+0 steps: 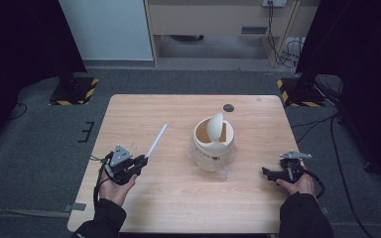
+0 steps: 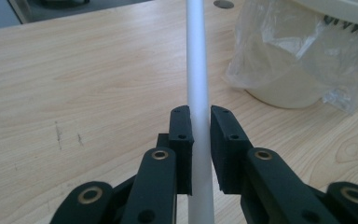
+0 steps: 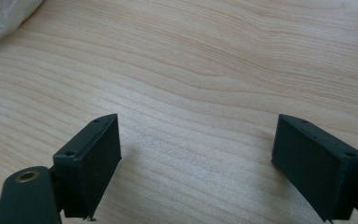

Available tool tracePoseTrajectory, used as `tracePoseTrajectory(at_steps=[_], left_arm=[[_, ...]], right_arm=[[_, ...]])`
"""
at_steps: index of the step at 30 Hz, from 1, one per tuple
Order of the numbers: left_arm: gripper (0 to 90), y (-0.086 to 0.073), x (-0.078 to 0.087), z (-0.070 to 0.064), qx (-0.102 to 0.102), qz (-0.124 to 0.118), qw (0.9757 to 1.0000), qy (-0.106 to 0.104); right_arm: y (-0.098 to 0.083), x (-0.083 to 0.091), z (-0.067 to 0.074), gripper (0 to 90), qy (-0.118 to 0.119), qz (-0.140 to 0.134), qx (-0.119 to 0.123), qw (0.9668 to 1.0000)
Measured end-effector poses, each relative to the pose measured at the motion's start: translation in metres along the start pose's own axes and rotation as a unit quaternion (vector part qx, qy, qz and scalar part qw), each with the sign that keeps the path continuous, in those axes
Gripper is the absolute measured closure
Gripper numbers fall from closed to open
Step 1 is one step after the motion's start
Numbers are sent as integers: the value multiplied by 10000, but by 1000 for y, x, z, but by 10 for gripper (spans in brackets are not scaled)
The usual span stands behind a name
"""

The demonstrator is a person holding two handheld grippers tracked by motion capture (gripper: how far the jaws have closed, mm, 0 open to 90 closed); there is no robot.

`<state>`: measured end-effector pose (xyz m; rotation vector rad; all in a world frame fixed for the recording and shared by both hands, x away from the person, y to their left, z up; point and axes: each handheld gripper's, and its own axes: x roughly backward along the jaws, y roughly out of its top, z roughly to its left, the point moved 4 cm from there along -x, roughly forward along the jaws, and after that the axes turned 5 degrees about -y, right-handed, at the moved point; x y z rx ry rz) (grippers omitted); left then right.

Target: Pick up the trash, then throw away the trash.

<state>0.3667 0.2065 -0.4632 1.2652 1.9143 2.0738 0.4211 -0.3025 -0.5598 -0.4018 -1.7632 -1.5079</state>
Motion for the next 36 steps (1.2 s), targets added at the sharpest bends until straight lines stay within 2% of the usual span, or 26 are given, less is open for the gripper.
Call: tracePoseTrajectory(at_steps=[8, 11, 12, 13, 15, 18, 19, 20, 22, 24, 25, 27, 28, 31, 32, 36], left_arm=[[787, 9, 10, -2, -18, -363, 9993, -54], [787, 19, 20, -5, -115, -677, 9976, -39], [787, 19, 20, -5, -115, -677, 9976, -39], [787, 24, 24, -7, -176, -817, 9965, -35], [787, 26, 26, -8, -193, -885, 9959, -34], [787, 32, 32, -12, -230, -1042, 9943, -60], [787, 35, 34, -13, -257, -1086, 9937, -62], [787, 36, 35, -14, -264, -1118, 9934, -71], [786, 42, 40, -17, -291, -1235, 9919, -105], [786, 44, 42, -19, -294, -1293, 9911, -132], [786, 47, 45, -20, -308, -1344, 9903, -154], [786, 48, 46, -21, -317, -1380, 9898, -173], [786, 51, 49, -22, -344, -1470, 9884, -188], [786, 54, 53, -25, -369, -1599, 9862, -209], [786, 54, 53, -25, -369, -1599, 9862, -209], [786, 59, 57, -28, -447, -1723, 9838, -198]], right_arm=[[10, 9, 2, 189, 102, -245, -20, 9996], [18, 21, 3, 186, 137, -485, -82, 9987], [18, 21, 3, 186, 137, -485, -82, 9987], [23, 27, 4, 183, 147, -649, -134, 9977], [26, 31, 4, 183, 155, -740, -151, 9970], [34, 42, 6, 189, 209, -1053, -225, 9940], [40, 49, 7, 194, 224, -1233, -215, 9919], [40, 49, 7, 194, 224, -1233, -215, 9919], [49, 57, 9, 195, 230, -1433, -200, 9892], [52, 60, 10, 195, 234, -1491, -182, 9884], [59, 67, 14, 195, 273, -1644, -193, 9858], [65, 72, 17, 193, 311, -1745, -192, 9840], [68, 75, 19, 192, 327, -1802, -193, 9829], [78, 85, 24, 192, 396, -2000, -194, 9788], [78, 85, 24, 192, 396, -2000, -194, 9788], [91, 102, 33, 201, 440, -2290, -182, 9723]])
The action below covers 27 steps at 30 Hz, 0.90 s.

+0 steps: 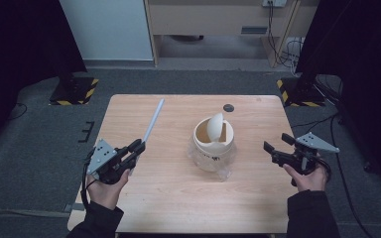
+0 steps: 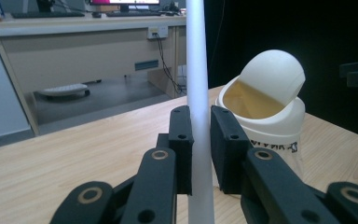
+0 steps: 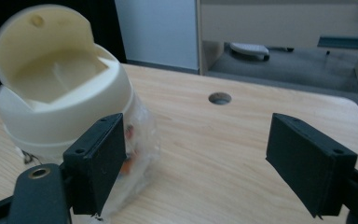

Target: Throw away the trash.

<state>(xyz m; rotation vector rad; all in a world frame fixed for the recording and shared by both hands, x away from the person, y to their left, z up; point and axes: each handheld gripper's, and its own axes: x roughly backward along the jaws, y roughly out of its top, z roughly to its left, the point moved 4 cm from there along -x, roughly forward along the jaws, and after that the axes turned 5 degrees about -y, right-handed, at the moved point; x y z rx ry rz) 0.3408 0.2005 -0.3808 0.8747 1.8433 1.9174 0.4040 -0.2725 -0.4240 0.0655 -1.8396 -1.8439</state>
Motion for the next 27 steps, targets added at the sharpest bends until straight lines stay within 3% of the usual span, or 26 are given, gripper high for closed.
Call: tracePoseTrajectory(at_steps=[7, 16, 27], left_arm=[[786, 4, 1, -2, 21, -137, 9999, -52], [786, 10, 0, -8, -94, -205, 9997, -136], [786, 12, -3, -19, -231, -233, 9991, -250]], right_arm=[[22, 10, 15, 200, 166, -341, 42, 9993], [48, 20, 34, 201, 401, -604, 75, 9973], [79, 29, 63, 205, 749, -975, 155, 9923]])
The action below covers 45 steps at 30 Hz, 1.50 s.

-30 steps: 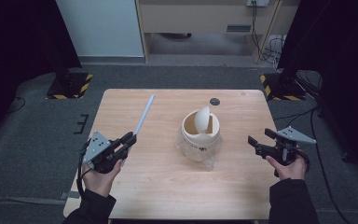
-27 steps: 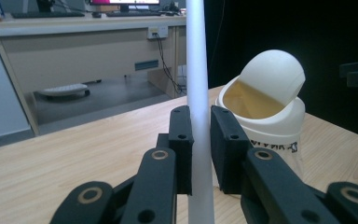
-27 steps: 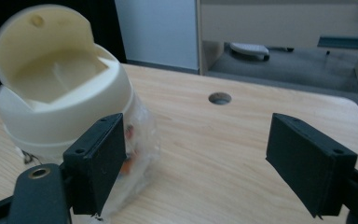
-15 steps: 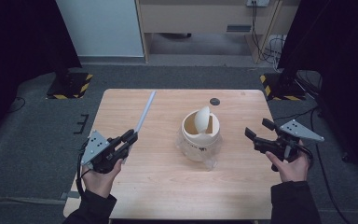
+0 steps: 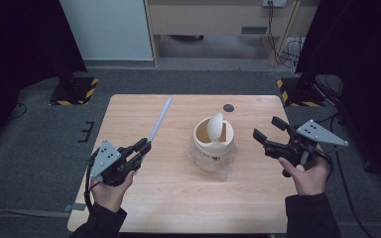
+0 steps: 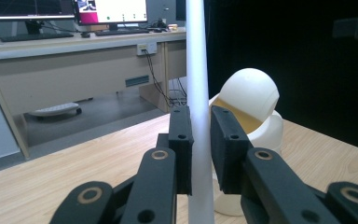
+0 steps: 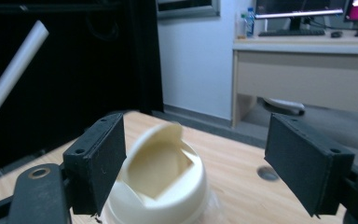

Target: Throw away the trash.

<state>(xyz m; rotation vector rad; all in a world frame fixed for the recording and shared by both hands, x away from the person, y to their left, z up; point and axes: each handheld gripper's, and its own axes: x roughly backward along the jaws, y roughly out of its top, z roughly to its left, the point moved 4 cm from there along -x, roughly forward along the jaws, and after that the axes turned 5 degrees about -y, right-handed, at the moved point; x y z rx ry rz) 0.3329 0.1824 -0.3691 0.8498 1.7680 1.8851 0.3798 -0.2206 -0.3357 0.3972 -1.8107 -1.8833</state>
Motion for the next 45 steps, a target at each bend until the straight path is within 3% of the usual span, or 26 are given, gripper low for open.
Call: tracePoseTrajectory(at_steps=[4, 19, 28, 45], left_arm=[[785, 0, -4, -5, -62, -8, 10000, -43], [785, 11, -22, -27, -250, -69, 9992, -312], [785, 18, -34, -40, -356, -111, 9982, -465], [785, 16, -55, -65, -469, -46, 9961, -747]], right_arm=[[11, -5, 13, 208, 142, -85, 18, 9999], [23, -23, 41, 220, 476, -144, 60, 9987], [25, -31, 54, 233, 648, -101, 73, 9978], [20, -45, 79, 275, 1125, 18, -61, 9936]])
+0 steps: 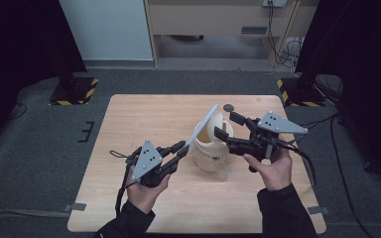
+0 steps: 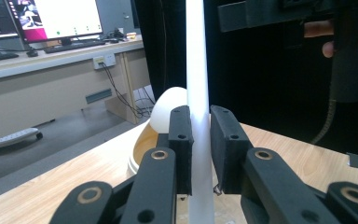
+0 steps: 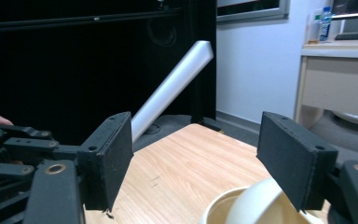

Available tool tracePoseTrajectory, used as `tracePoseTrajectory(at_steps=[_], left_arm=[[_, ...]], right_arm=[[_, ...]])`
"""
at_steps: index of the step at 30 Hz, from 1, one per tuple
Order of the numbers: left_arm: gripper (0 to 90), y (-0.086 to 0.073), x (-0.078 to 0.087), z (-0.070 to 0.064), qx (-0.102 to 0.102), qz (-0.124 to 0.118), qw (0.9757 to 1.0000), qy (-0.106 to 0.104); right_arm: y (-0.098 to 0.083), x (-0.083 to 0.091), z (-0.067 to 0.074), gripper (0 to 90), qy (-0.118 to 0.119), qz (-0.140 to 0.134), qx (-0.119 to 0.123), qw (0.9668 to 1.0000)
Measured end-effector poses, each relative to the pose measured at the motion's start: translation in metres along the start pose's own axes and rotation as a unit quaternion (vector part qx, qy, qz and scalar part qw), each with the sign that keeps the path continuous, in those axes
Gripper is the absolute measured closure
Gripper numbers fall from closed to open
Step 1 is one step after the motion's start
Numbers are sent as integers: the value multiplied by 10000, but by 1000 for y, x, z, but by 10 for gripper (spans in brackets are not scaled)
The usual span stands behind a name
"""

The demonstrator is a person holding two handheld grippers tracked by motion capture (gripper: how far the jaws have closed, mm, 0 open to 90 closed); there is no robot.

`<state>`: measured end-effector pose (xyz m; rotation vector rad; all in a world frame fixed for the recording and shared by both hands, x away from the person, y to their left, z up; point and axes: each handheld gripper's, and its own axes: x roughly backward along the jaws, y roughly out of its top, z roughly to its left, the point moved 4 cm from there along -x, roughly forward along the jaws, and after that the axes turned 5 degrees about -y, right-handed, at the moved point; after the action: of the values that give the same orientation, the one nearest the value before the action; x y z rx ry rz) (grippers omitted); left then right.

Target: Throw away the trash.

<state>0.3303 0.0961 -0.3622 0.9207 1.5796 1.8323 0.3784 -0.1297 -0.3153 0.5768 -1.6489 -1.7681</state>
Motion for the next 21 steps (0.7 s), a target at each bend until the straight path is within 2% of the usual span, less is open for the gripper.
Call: tracePoseTrajectory(at_steps=[1, 4, 12, 18, 21], left_arm=[[785, -1, -2, -3, -3, 9, 10000, -34], [785, -1, -5, -5, -30, 34, 10000, -84], [785, -1, -10, -13, -93, 3, 9998, -193], [785, -1, -12, -18, -123, 1, 9996, -259], [785, -1, -12, -19, -130, 15, 9995, -294]], right_arm=[[-1, -3, 3, 284, 102, -19, -88, 9999], [-2, -5, 4, 296, 170, -18, -140, 9998], [-4, -7, 7, 337, 226, 57, -137, 9996], [-7, -8, 9, 433, 345, 177, -165, 9991], [-8, -8, 12, 516, 517, 187, -231, 9982]])
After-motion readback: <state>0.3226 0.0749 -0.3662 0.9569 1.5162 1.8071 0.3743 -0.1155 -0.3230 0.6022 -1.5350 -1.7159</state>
